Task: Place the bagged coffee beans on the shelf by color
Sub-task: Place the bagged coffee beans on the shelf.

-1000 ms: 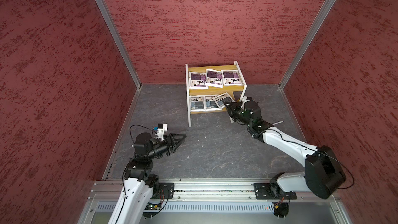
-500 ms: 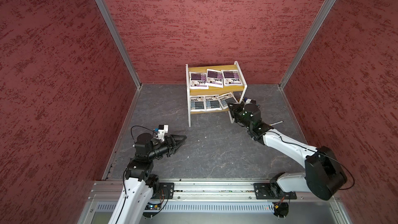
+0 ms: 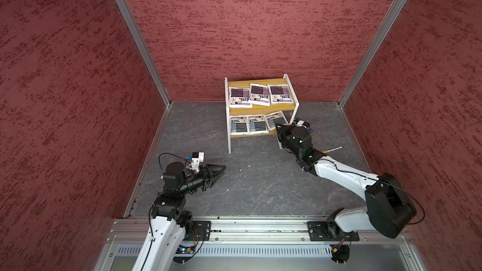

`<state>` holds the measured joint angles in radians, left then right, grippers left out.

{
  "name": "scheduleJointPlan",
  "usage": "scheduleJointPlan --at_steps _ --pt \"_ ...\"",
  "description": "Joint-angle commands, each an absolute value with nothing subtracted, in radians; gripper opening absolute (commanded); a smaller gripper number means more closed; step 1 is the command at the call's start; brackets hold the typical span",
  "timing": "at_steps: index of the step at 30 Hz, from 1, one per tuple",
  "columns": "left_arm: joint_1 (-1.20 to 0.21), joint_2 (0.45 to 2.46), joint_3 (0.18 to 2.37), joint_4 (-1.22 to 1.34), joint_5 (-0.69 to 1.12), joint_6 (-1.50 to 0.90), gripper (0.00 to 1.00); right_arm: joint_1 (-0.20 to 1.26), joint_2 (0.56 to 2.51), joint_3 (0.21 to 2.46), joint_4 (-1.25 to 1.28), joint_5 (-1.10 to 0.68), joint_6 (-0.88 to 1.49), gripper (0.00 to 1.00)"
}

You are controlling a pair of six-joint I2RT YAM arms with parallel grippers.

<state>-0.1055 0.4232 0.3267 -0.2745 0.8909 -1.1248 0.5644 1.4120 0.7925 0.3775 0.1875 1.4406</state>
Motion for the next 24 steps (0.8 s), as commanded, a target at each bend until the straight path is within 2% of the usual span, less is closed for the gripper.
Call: scheduleJointPlan --at_steps 1,4,13,17,20,24 --pt "-0.096 0.414 0.314 -0.284 0.904 -1.103 0.47 0.572 1.425 0.794 0.403 0.247 1.447 0.13" --pt "-0.096 0.41 0.311 -0.286 0.907 -1.102 0.47 0.573 1.438 0.799 0.408 0.247 1.448 0.17" --pt "-0.095 0.407 0.308 -0.287 0.908 -1.104 0.47 0.575 1.441 0.808 0.37 0.21 1.465 0.37" --pt "-0.094 0.403 0.308 -0.286 0.908 -1.104 0.47 0.587 1.417 0.825 0.287 0.19 1.469 0.45" --pt "-0.095 0.396 0.307 -0.29 0.908 -1.104 0.47 0.597 1.385 0.84 0.188 0.19 1.472 0.57" --pt "-0.093 0.385 0.304 -0.292 0.904 -1.111 0.47 0.603 1.353 0.826 0.139 0.174 1.481 0.62"
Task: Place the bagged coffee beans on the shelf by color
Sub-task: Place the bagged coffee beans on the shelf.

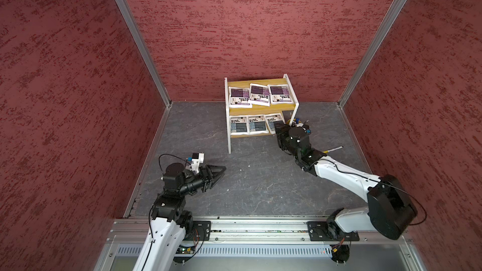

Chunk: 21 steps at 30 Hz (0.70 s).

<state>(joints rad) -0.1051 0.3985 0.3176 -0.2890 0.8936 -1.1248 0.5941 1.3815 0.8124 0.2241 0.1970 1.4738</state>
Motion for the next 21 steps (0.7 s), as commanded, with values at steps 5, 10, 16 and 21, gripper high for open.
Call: scheduleJointPlan --at_steps 5,10,16,21 --pt "-0.091 0.385 0.307 -0.29 0.901 -1.111 0.47 0.608 1.325 0.813 0.1 0.145 1.484 0.64" --pt "-0.09 0.39 0.31 -0.288 0.896 -1.111 0.48 0.612 1.293 0.801 0.04 0.09 1.478 0.66" --pt "-0.087 0.417 0.315 -0.269 0.886 -1.106 0.59 0.612 1.224 0.803 -0.14 0.009 1.395 0.71" --pt "-0.087 0.447 0.321 -0.254 0.872 -1.098 0.69 0.611 1.118 0.815 -0.338 0.016 1.275 0.82"
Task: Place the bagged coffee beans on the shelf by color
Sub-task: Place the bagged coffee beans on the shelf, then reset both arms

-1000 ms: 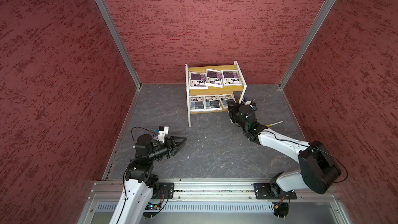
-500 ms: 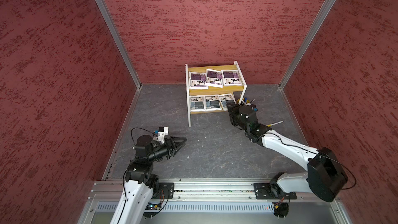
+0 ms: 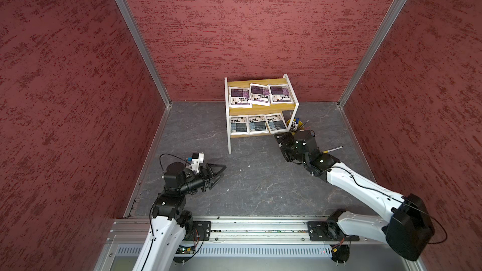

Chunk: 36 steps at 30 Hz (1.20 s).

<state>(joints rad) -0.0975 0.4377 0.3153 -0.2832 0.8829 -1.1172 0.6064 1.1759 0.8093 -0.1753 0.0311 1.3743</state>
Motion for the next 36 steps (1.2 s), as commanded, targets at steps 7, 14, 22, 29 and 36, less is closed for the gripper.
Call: scheduleJointPlan --at_steps 7,14,22,29,36 --pt "-0.083 0.499 0.367 -0.319 0.826 -1.012 1.0 0.565 0.992 0.917 -0.657 0.072 1.018 0.95" --pt "-0.077 0.568 0.444 -0.424 0.745 -0.906 1.0 0.455 0.904 0.986 -0.839 0.119 0.787 0.98" --pt "-0.076 0.669 0.593 -0.628 0.507 -0.688 1.0 0.286 0.877 0.979 -0.789 0.135 0.599 0.98" --pt "-0.078 0.674 0.632 -0.607 0.253 -0.457 1.0 0.181 0.868 0.822 -0.466 0.092 0.468 0.98" --pt "-0.079 0.648 0.567 -0.44 0.09 -0.336 1.0 0.152 0.922 0.71 -0.21 0.093 0.321 0.98"
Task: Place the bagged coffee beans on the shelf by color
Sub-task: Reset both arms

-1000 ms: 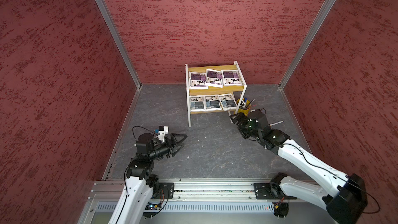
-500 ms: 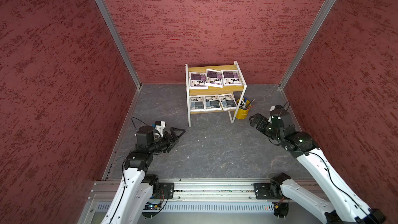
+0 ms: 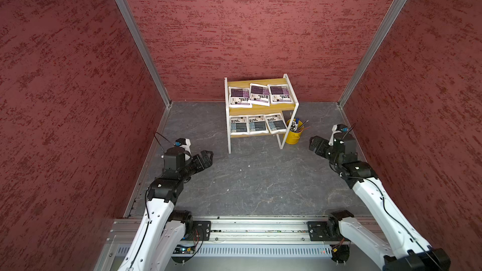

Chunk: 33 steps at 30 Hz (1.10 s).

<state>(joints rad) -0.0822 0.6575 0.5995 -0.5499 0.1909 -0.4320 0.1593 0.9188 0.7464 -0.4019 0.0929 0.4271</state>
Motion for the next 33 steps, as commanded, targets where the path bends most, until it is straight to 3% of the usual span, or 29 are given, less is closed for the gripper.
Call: scheduleJointPlan --at_steps 1,9,19,33 --pt "-0.08 0.654 0.546 -0.388 0.091 -0.328 1.0 0.148 0.925 0.681 -0.154 0.101 0.294 0.98" --pt "-0.077 0.724 0.45 -0.12 0.022 -0.234 1.0 0.115 1.009 0.519 0.212 0.118 0.121 0.98" --pt "-0.051 0.847 0.4 0.109 -0.02 -0.179 1.0 0.051 1.254 0.506 0.435 0.039 0.04 0.98" --pt "-0.002 0.981 0.379 0.308 -0.007 -0.133 1.0 0.025 1.364 0.422 0.67 0.021 0.019 0.98"
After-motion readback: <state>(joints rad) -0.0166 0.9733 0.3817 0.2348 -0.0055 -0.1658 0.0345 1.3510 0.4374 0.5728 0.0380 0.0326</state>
